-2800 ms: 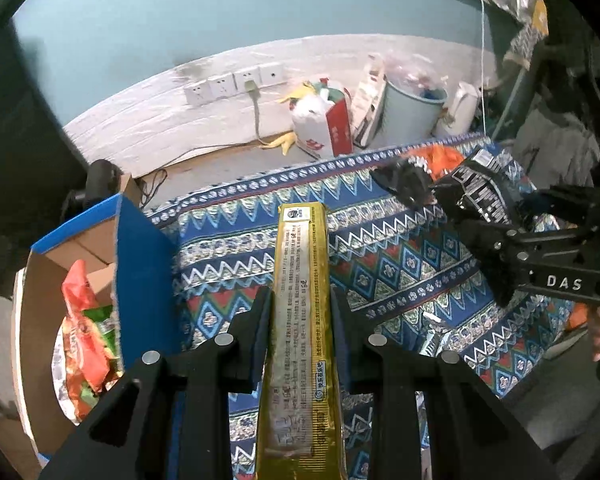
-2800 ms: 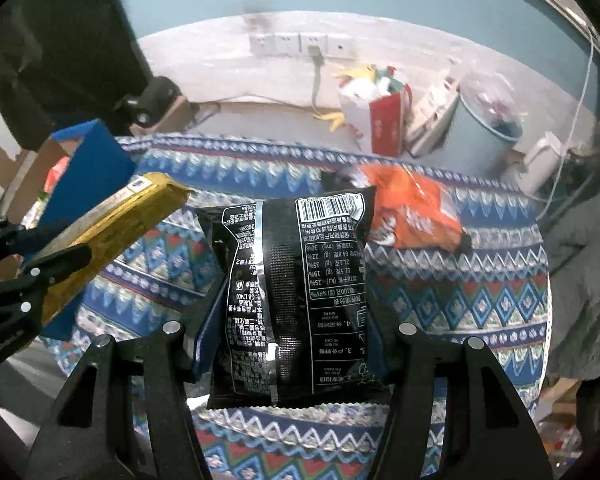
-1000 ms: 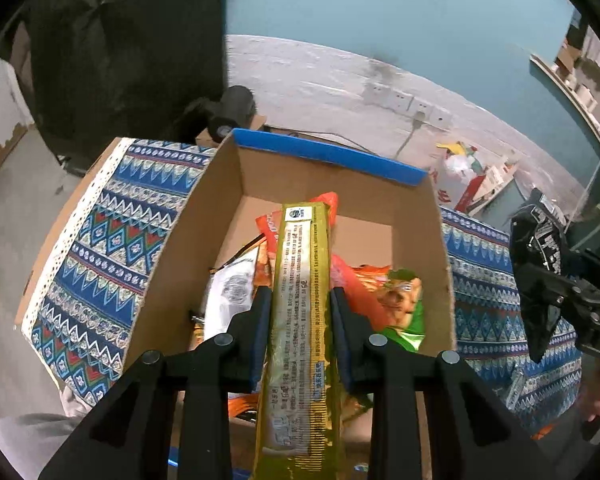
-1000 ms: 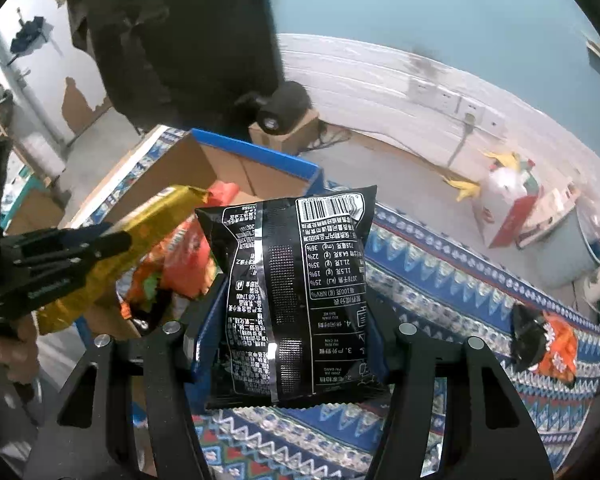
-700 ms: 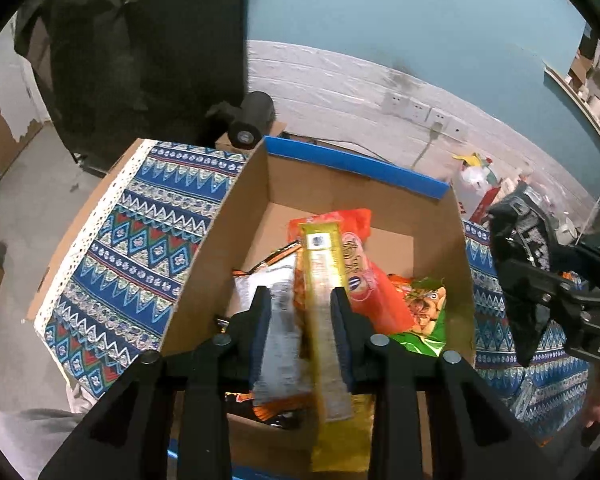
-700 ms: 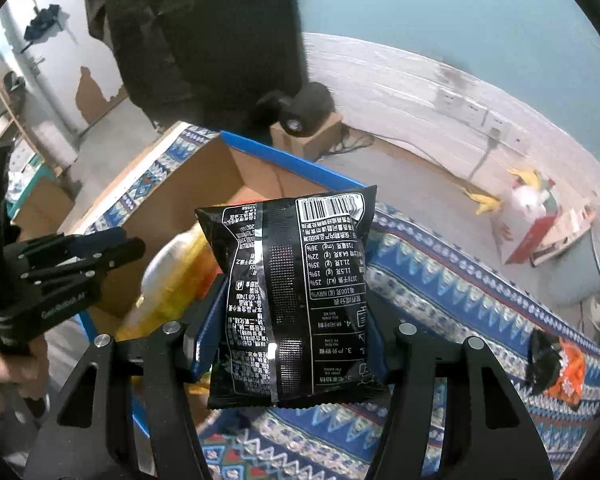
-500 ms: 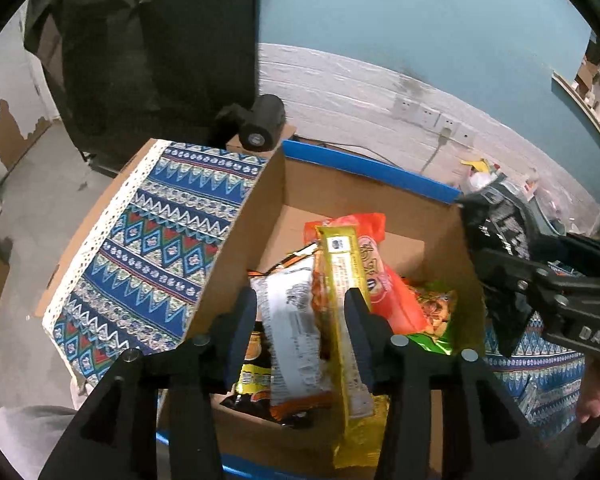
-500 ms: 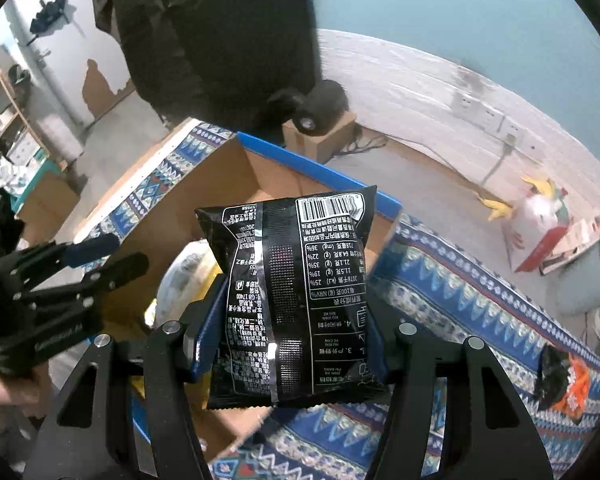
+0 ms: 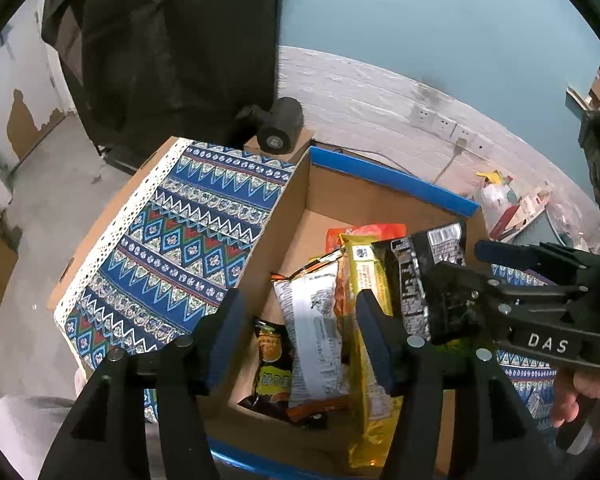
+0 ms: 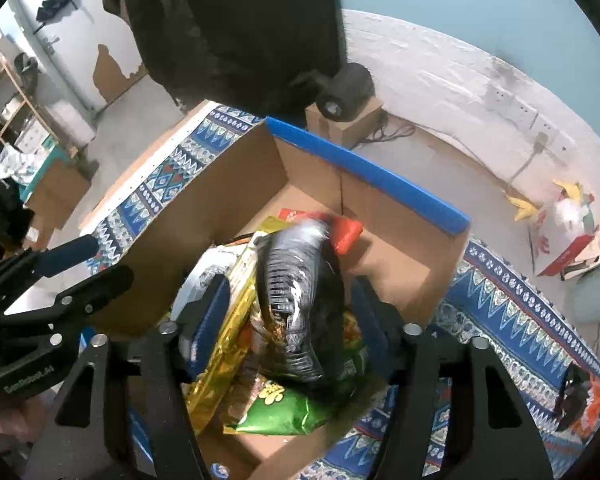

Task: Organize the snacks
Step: 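Carry yellow bar and black packet into the box and open both tools, then move both tools back toward the orange-and-black bag on the cloth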

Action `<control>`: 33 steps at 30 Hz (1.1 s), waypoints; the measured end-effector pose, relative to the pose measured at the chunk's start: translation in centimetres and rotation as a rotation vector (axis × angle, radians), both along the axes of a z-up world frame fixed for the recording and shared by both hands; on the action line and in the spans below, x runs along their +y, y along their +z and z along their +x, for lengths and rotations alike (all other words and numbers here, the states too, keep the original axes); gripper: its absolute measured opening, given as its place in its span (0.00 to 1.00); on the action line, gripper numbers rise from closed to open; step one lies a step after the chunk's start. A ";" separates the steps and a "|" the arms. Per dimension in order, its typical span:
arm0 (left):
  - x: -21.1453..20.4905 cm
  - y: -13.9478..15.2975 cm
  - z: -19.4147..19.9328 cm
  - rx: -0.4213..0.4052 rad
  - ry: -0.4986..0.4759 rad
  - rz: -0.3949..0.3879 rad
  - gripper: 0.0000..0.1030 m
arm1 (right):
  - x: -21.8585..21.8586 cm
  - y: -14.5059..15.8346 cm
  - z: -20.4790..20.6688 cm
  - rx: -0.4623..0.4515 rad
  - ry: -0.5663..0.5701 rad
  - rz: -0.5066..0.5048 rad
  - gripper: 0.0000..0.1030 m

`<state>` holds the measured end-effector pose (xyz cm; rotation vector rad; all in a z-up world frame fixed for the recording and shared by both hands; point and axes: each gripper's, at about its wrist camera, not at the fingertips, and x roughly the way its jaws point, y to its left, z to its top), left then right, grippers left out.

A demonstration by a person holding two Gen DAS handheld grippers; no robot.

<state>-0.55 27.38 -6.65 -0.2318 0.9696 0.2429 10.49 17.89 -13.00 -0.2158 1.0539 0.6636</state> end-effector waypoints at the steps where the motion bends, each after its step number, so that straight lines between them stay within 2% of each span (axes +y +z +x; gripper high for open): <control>1: -0.3 0.0 0.1 0.000 -0.004 0.000 0.58 | -0.1 0.1 -0.1 -0.010 -0.002 -0.004 0.67; 5: -1.3 0.3 0.5 -0.005 -0.030 -0.009 0.58 | -1.1 1.0 -0.6 -0.043 -0.005 -0.028 0.69; 8: -2.5 0.5 0.8 -0.007 -0.056 -0.010 0.58 | -2.7 1.9 -1.0 -0.068 -0.023 -0.026 0.74; 13: -4.9 1.0 1.1 -0.019 -0.109 -0.011 0.59 | -5.4 2.9 -1.2 -0.091 -0.053 -0.028 0.75; 24: -10.4 1.5 2.3 -0.018 -0.224 -0.017 0.63 | -12.4 2.8 -1.8 -0.115 -0.127 -0.103 0.77; 33: -16.1 1.5 3.0 -0.009 -0.346 0.028 0.64 | -18.4 2.6 -3.0 -0.123 -0.191 -0.136 0.77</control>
